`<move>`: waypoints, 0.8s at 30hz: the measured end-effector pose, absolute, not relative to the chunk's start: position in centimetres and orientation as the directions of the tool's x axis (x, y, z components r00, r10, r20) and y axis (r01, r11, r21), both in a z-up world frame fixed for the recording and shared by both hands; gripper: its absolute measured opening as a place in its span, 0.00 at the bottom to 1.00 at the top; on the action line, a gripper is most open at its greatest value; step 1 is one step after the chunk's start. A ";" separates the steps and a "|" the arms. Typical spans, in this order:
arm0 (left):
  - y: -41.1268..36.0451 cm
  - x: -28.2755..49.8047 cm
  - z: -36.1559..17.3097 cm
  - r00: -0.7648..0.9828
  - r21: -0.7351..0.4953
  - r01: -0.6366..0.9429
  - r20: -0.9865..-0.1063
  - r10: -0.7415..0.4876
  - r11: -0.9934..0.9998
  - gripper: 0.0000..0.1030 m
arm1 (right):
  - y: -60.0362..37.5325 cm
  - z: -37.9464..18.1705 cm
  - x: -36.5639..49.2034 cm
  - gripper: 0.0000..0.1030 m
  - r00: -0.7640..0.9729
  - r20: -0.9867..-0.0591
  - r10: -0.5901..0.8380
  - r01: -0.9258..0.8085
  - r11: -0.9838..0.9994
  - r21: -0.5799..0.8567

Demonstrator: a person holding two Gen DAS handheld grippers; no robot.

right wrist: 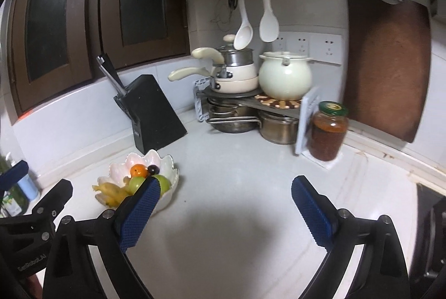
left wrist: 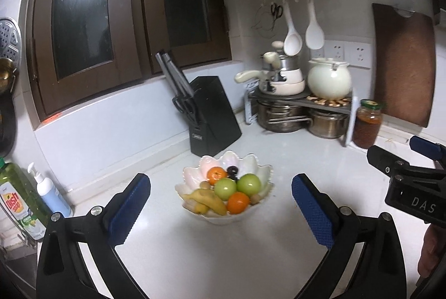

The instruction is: Organize fruits

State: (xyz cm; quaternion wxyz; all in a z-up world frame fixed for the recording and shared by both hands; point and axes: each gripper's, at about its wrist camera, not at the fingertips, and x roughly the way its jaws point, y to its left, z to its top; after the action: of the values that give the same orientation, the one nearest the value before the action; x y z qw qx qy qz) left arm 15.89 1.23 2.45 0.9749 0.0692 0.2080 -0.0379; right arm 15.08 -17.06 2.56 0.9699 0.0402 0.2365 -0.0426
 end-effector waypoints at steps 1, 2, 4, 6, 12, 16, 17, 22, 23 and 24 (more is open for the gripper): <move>0.9 15.0 2.6 0.912 0.113 0.101 -0.407 -0.047 0.988 1.00 | -17.2 2.6 14.6 0.93 0.884 -0.462 -0.068 0.104 0.993 0.054; 0.7 14.3 2.7 0.913 0.110 0.101 -0.404 -0.048 0.989 1.00 | -17.5 2.7 13.8 0.93 0.884 -0.461 -0.072 0.108 0.993 0.053; 0.3 13.0 2.7 0.915 0.108 0.099 -0.400 -0.048 0.989 1.00 | -18.1 2.9 12.4 0.93 0.885 -0.459 -0.076 0.112 0.992 0.052; -0.1 11.5 2.8 0.917 0.108 0.096 -0.396 -0.045 0.990 1.00 | -18.7 2.9 10.8 0.93 0.886 -0.457 -0.081 0.118 0.992 0.051; -1.4 7.2 2.8 0.918 0.101 0.099 -0.394 -0.051 0.990 1.00 | -20.3 3.1 5.8 0.93 0.884 -0.451 -0.123 0.151 0.988 0.027; -2.1 4.1 3.0 0.921 0.103 0.101 -0.386 -0.054 0.990 1.00 | -21.4 3.3 2.6 0.93 0.884 -0.448 -0.133 0.167 0.985 0.038; -2.2 3.5 3.0 0.922 0.105 0.100 -0.383 -0.052 0.989 1.00 | -21.6 3.3 1.8 0.93 0.884 -0.447 -0.137 0.173 0.984 0.042; -2.8 0.1 3.5 0.928 0.110 0.112 -0.366 -0.064 0.988 1.00 | -22.4 3.4 -2.0 0.93 0.881 -0.451 -0.146 0.191 0.980 0.055; -2.8 -0.6 3.7 0.930 0.110 0.113 -0.362 -0.066 0.987 1.00 | -22.4 3.4 -2.6 0.93 0.880 -0.451 -0.147 0.193 0.980 0.056; -2.8 -1.1 3.8 0.931 0.112 0.114 -0.358 -0.067 0.987 1.00 | -22.5 3.4 -3.3 0.93 0.881 -0.450 -0.149 0.195 0.979 0.058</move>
State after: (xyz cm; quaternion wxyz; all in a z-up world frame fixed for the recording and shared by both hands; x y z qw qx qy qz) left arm -1.09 -2.81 3.76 0.9805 0.0653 0.1797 -0.0462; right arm -3.34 -22.47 3.44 0.9684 0.0509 0.2276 -0.0888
